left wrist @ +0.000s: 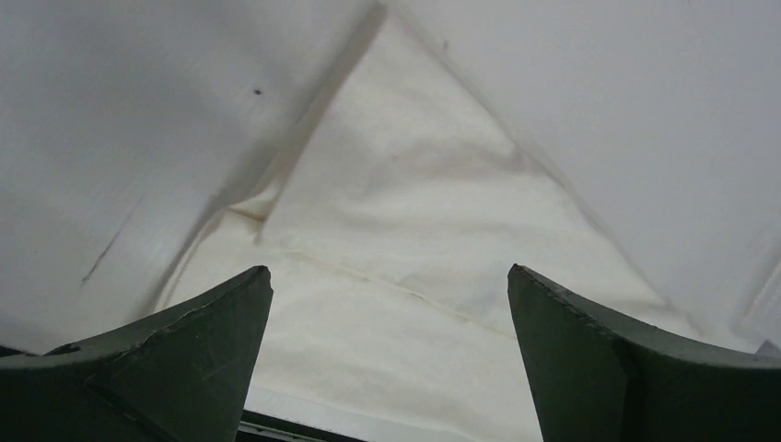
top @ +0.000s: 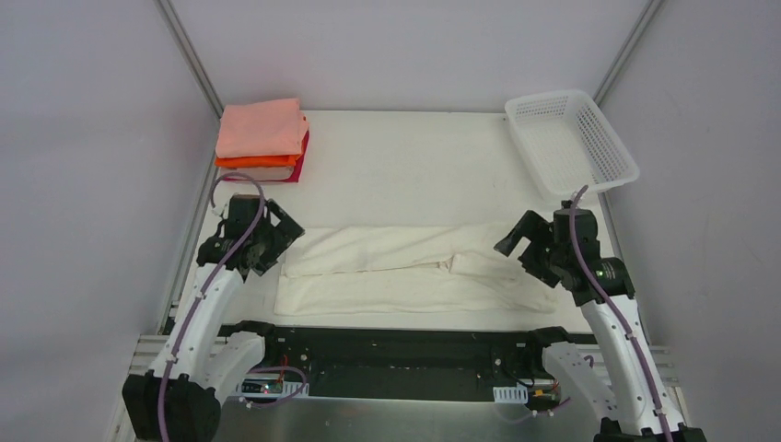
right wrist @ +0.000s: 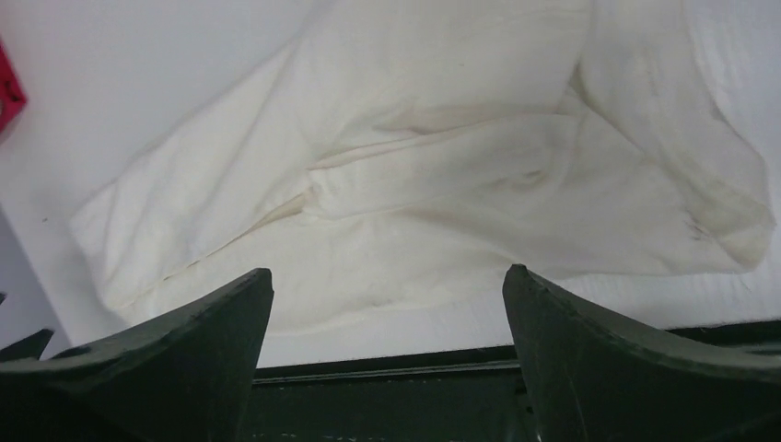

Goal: Fold and stack the t-shirts
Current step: Fold the other side of the tshirt into a rectangle

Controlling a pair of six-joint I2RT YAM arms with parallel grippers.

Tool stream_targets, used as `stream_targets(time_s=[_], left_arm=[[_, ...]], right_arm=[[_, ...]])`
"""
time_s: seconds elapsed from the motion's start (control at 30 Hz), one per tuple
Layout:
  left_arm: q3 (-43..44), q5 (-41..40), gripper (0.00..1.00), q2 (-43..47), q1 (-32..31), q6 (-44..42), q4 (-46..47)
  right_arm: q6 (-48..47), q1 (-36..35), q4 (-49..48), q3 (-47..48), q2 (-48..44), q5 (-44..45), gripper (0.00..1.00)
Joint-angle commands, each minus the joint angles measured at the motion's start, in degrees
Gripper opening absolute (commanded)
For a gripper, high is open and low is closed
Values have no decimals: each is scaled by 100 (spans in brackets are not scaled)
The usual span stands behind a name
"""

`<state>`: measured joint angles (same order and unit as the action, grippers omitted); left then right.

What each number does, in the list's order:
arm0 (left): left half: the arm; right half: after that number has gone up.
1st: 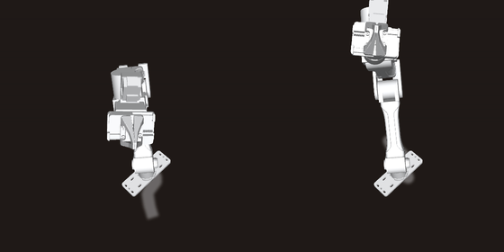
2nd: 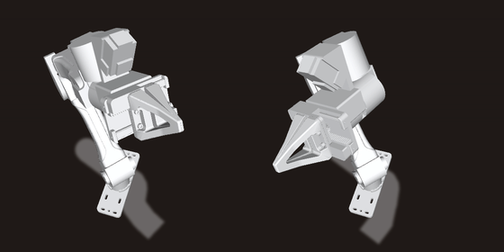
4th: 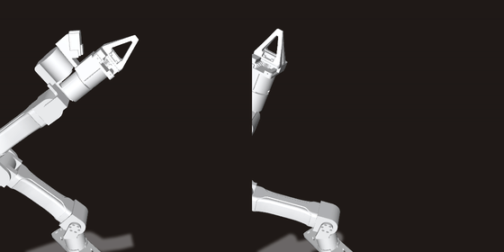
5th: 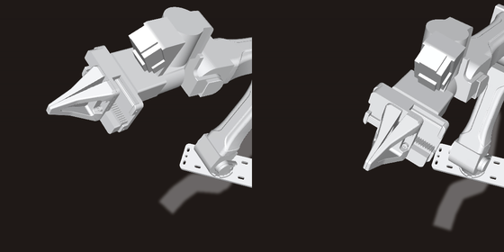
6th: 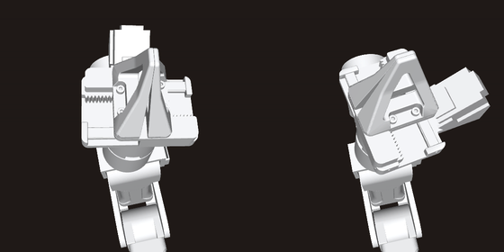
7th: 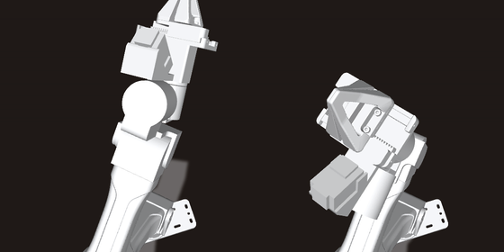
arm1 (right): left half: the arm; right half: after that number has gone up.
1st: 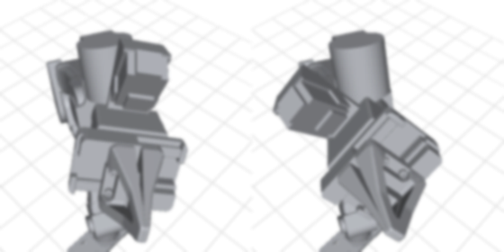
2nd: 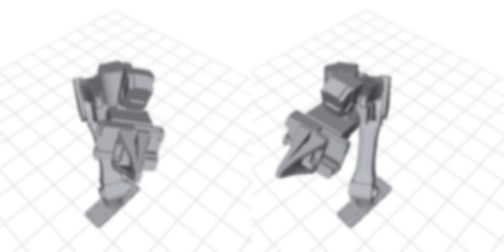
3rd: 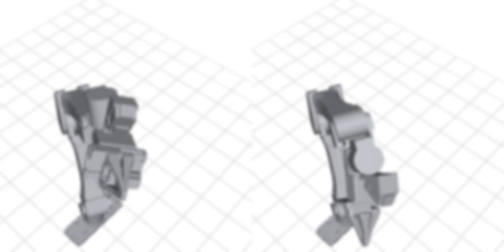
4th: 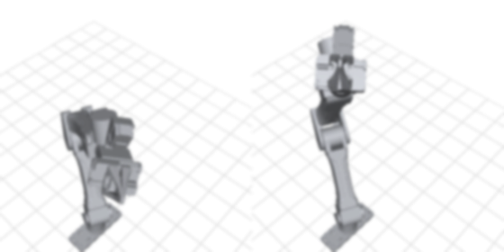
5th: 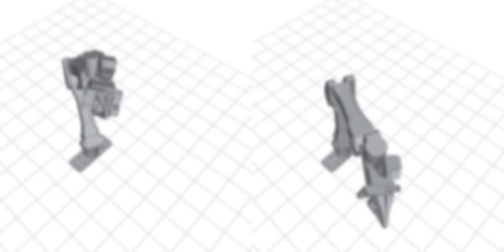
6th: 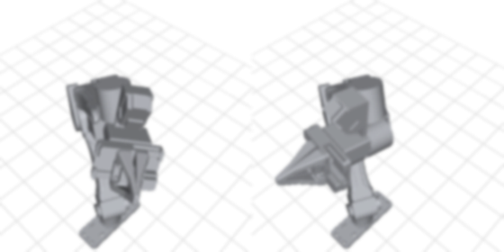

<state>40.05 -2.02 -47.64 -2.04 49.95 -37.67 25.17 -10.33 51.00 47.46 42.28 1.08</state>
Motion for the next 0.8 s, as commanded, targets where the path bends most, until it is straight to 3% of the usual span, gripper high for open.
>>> stream_targets(time_s=[0.0,0.07,0.13,0.43,0.57,0.77], left_arm=[[620,54,99,-895,-1038,-430,347],[898,109,99,-1512,-1360,-563,460],[968,257,99,-1953,-1436,-621,607],[491,302,99,-2823,-1441,-650,1298],[393,129,99,-3099,-1439,-646,1341],[312,-152,99,-3189,-1430,-629,1350]], right_arm=[[-390,11,-1506,-172,341,-1631,99],[-500,-20,-2285,-245,916,-2323,100],[-511,-93,-2661,-99,1564,-2285,100],[-793,-387,-2706,306,3846,-2120,99],[-704,-578,-2425,115,3900,-2091,99],[-234,-1261,-1749,-549,3014,-2002,99]])
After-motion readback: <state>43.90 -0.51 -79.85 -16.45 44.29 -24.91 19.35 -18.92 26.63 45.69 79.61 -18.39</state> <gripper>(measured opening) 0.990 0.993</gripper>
